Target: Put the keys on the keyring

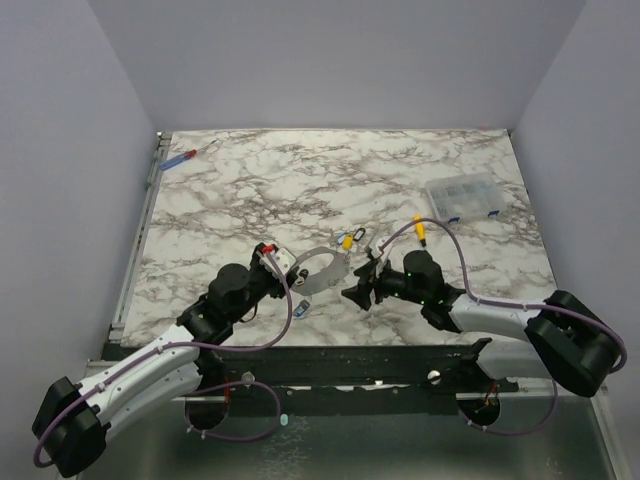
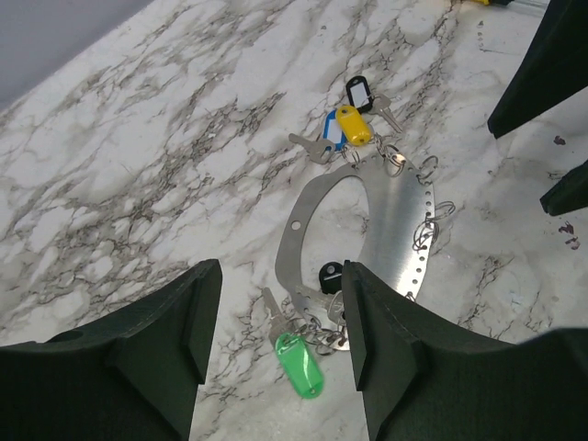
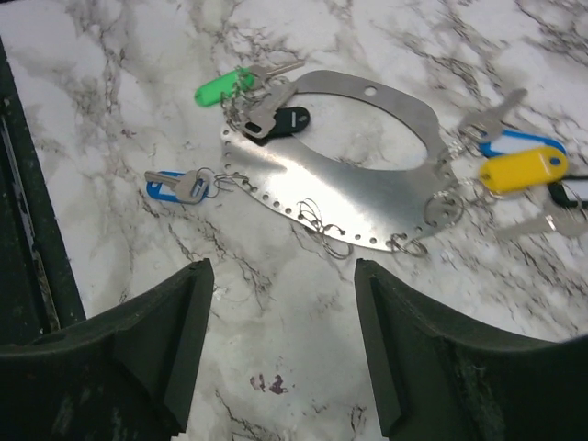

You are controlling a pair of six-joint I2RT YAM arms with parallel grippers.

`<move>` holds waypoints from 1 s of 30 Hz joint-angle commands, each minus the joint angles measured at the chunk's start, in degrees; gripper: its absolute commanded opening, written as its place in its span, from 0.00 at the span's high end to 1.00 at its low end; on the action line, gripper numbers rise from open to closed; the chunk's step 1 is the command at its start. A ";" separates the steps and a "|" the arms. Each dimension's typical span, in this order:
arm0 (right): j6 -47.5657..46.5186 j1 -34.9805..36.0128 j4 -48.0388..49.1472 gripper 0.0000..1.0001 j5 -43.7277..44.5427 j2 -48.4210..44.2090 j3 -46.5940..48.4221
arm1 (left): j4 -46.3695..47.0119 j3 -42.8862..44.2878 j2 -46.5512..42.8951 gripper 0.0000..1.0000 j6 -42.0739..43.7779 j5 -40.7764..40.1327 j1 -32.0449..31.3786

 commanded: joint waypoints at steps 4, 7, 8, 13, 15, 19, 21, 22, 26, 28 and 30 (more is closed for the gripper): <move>-18.54 4.87 11.07 0.37 5.12 7.64 -0.27 | 1.72 -0.33 0.03 0.45 3.95 1.70 -0.30; -18.95 4.88 18.23 0.39 7.18 9.30 -2.86 | 1.64 -0.38 -0.25 0.46 4.04 1.68 -0.36; -19.34 4.87 19.68 0.39 6.76 9.89 -3.34 | 1.63 -0.38 -0.45 0.46 4.03 1.75 -0.39; -22.16 4.87 21.89 0.42 6.75 15.20 -3.93 | 1.50 -0.47 -0.76 0.47 3.99 1.95 -0.48; -22.67 4.87 26.65 0.45 7.79 18.14 -4.66 | 1.33 -0.47 -1.07 0.50 4.01 2.01 -0.50; -23.56 4.87 28.24 0.49 7.86 21.23 -3.59 | 1.29 -0.64 -1.73 0.53 3.90 2.31 -0.75; -23.90 4.87 28.37 0.50 7.85 22.17 -3.34 | 1.21 -0.65 -1.85 0.53 3.93 2.38 -0.84; -24.10 4.87 28.63 0.50 7.96 22.60 -3.20 | 1.19 -0.65 -1.86 0.54 3.96 2.39 -0.78; -25.10 4.87 27.59 0.55 8.11 24.08 -1.99 | 1.21 -0.57 -1.91 0.56 3.97 2.43 -0.88; -25.37 4.87 27.14 0.55 7.88 24.67 -1.54 | 1.10 -0.56 -1.91 0.58 3.97 2.55 -0.86; -25.43 4.87 27.03 0.55 7.95 25.14 -1.12 | 1.05 -0.56 -1.92 0.59 3.92 2.56 -0.90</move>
